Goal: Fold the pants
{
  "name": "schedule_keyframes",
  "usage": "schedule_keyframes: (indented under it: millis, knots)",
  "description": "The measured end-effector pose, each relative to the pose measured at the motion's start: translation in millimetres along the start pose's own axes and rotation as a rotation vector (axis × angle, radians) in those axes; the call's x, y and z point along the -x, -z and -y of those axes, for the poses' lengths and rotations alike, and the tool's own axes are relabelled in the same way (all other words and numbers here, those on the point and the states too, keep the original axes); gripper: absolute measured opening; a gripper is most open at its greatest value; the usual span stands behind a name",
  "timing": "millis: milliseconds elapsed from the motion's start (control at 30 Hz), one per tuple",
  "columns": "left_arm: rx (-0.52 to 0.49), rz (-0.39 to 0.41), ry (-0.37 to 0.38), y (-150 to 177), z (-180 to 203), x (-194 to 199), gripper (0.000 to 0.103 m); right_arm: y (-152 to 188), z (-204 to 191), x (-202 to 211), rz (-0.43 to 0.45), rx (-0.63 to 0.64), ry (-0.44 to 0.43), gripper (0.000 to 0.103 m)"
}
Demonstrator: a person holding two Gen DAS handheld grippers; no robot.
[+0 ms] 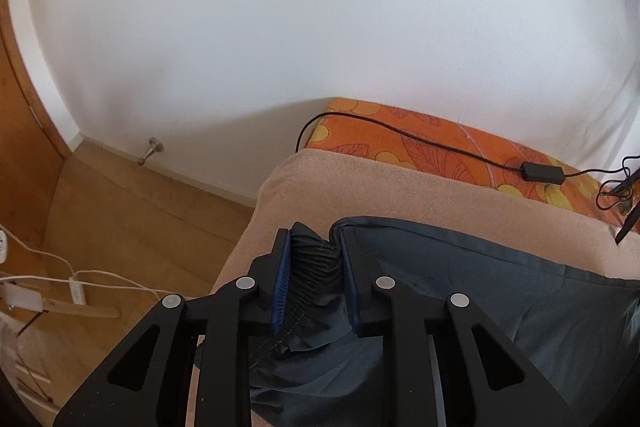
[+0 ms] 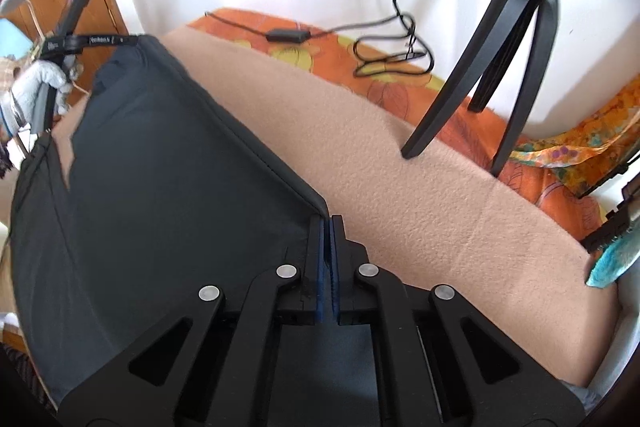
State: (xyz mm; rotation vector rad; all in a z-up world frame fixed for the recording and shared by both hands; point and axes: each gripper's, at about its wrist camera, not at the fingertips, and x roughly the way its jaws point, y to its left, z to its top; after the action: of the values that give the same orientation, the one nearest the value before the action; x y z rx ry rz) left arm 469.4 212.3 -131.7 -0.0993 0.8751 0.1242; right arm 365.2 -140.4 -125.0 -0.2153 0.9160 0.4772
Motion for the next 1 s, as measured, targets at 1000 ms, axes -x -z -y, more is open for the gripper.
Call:
schedule_keyframes:
  millis: [1000]
  knots:
    - [0.098,0.172,0.122,112,-60,171,0.02,78,-126,187,0.089,0.129,-0.119,0.003]
